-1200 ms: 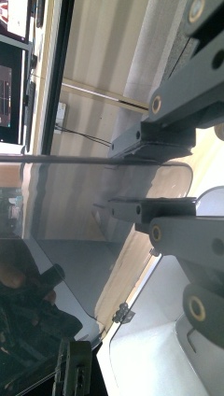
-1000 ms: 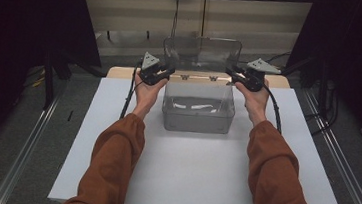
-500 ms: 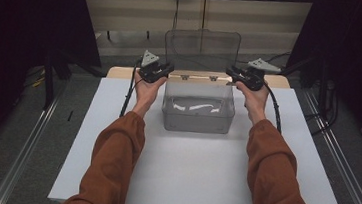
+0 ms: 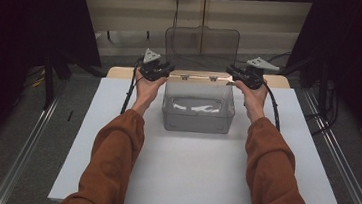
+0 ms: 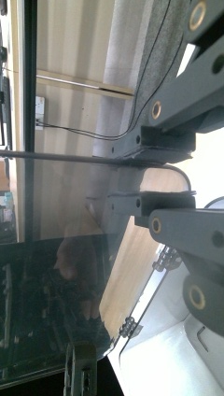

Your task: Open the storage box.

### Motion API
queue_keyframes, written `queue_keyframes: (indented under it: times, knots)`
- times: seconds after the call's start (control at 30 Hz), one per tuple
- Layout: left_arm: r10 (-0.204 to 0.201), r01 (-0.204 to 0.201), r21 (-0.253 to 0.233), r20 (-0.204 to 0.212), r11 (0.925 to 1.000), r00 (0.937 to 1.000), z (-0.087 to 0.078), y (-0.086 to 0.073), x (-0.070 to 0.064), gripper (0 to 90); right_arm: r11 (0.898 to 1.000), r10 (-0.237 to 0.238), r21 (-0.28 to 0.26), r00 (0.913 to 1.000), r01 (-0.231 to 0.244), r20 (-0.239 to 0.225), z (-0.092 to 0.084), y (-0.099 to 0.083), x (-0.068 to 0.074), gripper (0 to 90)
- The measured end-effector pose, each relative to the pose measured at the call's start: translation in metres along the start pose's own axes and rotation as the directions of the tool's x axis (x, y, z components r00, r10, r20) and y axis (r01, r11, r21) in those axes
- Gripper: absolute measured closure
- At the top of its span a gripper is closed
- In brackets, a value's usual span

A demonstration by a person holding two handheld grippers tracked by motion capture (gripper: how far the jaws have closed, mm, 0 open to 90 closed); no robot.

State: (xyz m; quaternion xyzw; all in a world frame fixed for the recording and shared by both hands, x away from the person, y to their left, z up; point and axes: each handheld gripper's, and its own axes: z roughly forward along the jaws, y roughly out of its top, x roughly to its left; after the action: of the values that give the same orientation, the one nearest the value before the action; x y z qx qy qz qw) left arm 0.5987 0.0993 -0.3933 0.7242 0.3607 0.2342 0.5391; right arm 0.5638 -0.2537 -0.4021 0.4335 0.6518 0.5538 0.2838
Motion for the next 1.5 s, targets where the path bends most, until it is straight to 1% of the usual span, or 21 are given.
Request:
queue_keyframes:
  times: [0.03, 0.07, 0.17, 0.27, 0.3, 0.33, 0.37, 0.43, 0.5, 0.6, 0.7, 0.8, 0.83, 0.9, 0.93, 1.03, 1.2, 1.27, 1.3, 1.43, 1.5]
  knots:
    - [-0.004, 0.004, 0.004, 0.003, 1.0000, 1.0000, 0.001, 0.000, 0.001, 69.6, 1.000, -0.002, 0.003, 1.0000, 0.002, 0.002, 0.000, 0.001, 0.000, 75.1]
    - [-0.017, 0.017, 0.003, 0.007, 0.9998, 0.9998, 0.002, 0.000, 0.002, 69.2, 1.000, -0.007, 0.014, 1.0000, 0.007, 0.005, 0.000, 0.002, 0.001, 75.3]
    - [-0.021, 0.021, 0.006, 0.015, 0.9998, 0.9997, 0.003, 0.000, 0.003, 69.3, 1.000, -0.004, 0.017, 1.0000, 0.004, 0.004, 0.001, 0.003, 0.000, 75.4]
    - [-0.027, 0.027, 0.009, 0.024, 0.9996, 0.9993, 0.003, 0.000, 0.004, 69.6, 1.000, 0.011, 0.011, 0.9999, -0.011, -0.001, 0.002, 0.002, -0.001, 75.4]
    - [-0.052, 0.052, -0.009, 0.027, 0.9986, 0.9983, 0.004, 0.000, 0.003, 69.6, 1.000, 0.015, 0.011, 0.9999, -0.015, -0.001, 0.002, 0.002, -0.001, 75.4]
    - [-0.039, 0.039, 0.003, 0.029, 0.9992, 0.9988, 0.004, 0.000, 0.005, 69.6, 1.000, 0.019, 0.008, 0.9998, -0.018, -0.002, 0.002, 0.001, -0.001, 75.4]
    - [-0.044, 0.044, 0.004, 0.029, 0.9990, 0.9986, 0.004, 0.000, 0.005, 69.6, 1.000, 0.020, 0.009, 0.9998, -0.020, -0.001, 0.002, 0.001, -0.002, 75.4]
    - [-0.030, 0.030, 0.025, 0.029, 0.9993, 0.9991, 0.005, 0.001, 0.005, 68.4, 0.999, 0.031, 0.007, 0.9995, -0.031, -0.002, 0.002, 0.001, -0.002, 75.5]
    - [-0.034, 0.033, 0.033, 0.026, 0.9989, 0.9991, 0.005, 0.002, 0.006, 67.6, 0.999, 0.036, 0.005, 0.9994, -0.036, 0.000, 0.003, 0.001, -0.001, 75.4]
    - [-0.039, 0.037, 0.036, 0.033, 0.9986, 0.9987, 0.006, 0.001, 0.006, 67.4, 0.999, 0.040, 0.006, 0.9992, -0.040, -0.002, 0.002, 0.001, -0.002, 75.6]
    - [-0.066, 0.064, 0.033, 0.036, 0.9974, 0.9972, 0.007, 0.000, 0.005, 67.1, 0.999, 0.041, 0.008, 0.9991, -0.041, -0.002, 0.002, 0.001, -0.002, 75.6]
    - [-0.085, 0.083, 0.041, 0.051, 0.9957, 0.9951, 0.006, -0.001, 0.008, 68.3, 0.998, 0.059, 0.013, 0.9982, -0.059, -0.007, 0.003, 0.002, -0.003, 75.9]
    - [-0.085, 0.083, 0.041, 0.051, 0.9957, 0.9951, 0.006, -0.001, 0.008, 68.4, 0.998, 0.063, 0.019, 0.9980, -0.063, -0.008, 0.003, 0.002, -0.003, 75.9]
    - [-0.100, 0.098, 0.048, 0.049, 0.9941, 0.9938, 0.007, -0.001, 0.009, 68.5, 0.998, 0.066, 0.024, 0.9978, -0.066, -0.008, 0.004, 0.003, -0.004, 75.9]
    - [-0.107, 0.105, 0.053, 0.052, 0.9931, 0.9929, 0.007, -0.001, 0.009, 68.5, 0.997, 0.077, 0.031, 0.9970, -0.077, -0.007, 0.004, 0.004, -0.004, 75.9]
    - [-0.111, 0.108, 0.065, 0.048, 0.9921, 0.9927, 0.007, 0.001, 0.009, 69.1, 0.993, 0.104, 0.056, 0.9946, -0.103, -0.002, 0.005, 0.007, -0.005, 75.6]
    - [-0.131, 0.128, 0.078, 0.043, 0.9888, 0.9904, 0.007, 0.002, 0.009, 69.4, 0.990, 0.122, 0.067, 0.9925, -0.122, 0.004, 0.006, 0.008, -0.004, 75.6]
    - [-0.149, 0.145, 0.093, 0.039, 0.9851, 0.9881, 0.007, 0.004, 0.009, 69.5, 0.988, 0.135, 0.079, 0.9908, -0.135, 0.012, 0.007, 0.009, -0.005, 75.4]
    - [-0.149, 0.145, 0.093, 0.039, 0.9851, 0.9881, 0.007, 0.004, 0.009, 69.5, 0.988, 0.135, 0.079, 0.9908, -0.135, 0.012, 0.007, 0.009, -0.005, 75.4]
    - [-0.149, 0.146, 0.107, 0.028, 0.9836, 0.9884, 0.009, 0.005, 0.009, 68.7, 0.984, 0.141, 0.107, 0.9898, -0.143, 0.020, 0.010, 0.012, -0.005, 74.7]
    - [-0.141, 0.138, 0.118, 0.025, 0.9834, 0.9896, 0.010, 0.006, 0.009, 67.7, 0.983, 0.145, 0.113, 0.9892, -0.146, 0.021, 0.011, 0.013, -0.006, 74.2]
